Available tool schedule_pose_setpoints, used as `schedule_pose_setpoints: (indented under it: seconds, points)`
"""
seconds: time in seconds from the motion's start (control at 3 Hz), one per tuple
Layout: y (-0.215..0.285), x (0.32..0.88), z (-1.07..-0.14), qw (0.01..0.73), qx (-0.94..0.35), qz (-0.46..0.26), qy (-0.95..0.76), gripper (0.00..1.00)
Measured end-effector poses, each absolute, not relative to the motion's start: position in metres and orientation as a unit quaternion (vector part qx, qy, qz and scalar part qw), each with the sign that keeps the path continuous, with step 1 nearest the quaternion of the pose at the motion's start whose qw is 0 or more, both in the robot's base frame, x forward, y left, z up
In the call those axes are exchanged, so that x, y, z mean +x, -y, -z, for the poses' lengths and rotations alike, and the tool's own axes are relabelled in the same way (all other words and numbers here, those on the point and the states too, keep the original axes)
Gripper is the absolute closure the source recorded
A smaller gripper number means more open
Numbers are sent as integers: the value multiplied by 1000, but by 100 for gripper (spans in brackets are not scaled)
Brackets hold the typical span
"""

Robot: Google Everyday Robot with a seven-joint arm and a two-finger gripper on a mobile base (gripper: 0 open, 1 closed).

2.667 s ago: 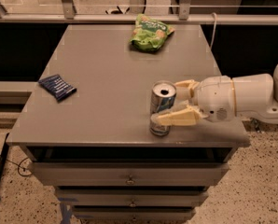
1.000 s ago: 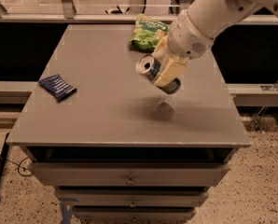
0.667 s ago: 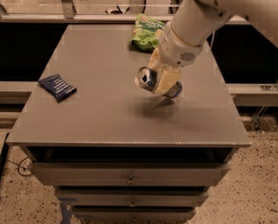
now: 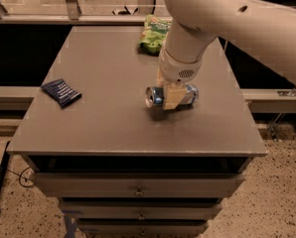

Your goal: Knock redbull can over

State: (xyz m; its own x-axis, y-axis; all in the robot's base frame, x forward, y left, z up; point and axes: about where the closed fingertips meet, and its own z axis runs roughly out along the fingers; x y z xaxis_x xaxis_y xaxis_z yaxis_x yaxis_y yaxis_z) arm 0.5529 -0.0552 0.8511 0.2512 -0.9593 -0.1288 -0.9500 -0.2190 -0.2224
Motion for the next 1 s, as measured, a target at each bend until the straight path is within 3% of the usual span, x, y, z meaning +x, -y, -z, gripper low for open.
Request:
schedule_pose_setpoints:
  seconds: [0.67, 1.0]
  points:
    - [57, 553, -846, 120, -771, 9, -625, 13]
    - [56, 552, -850, 127, -766, -9, -630, 0]
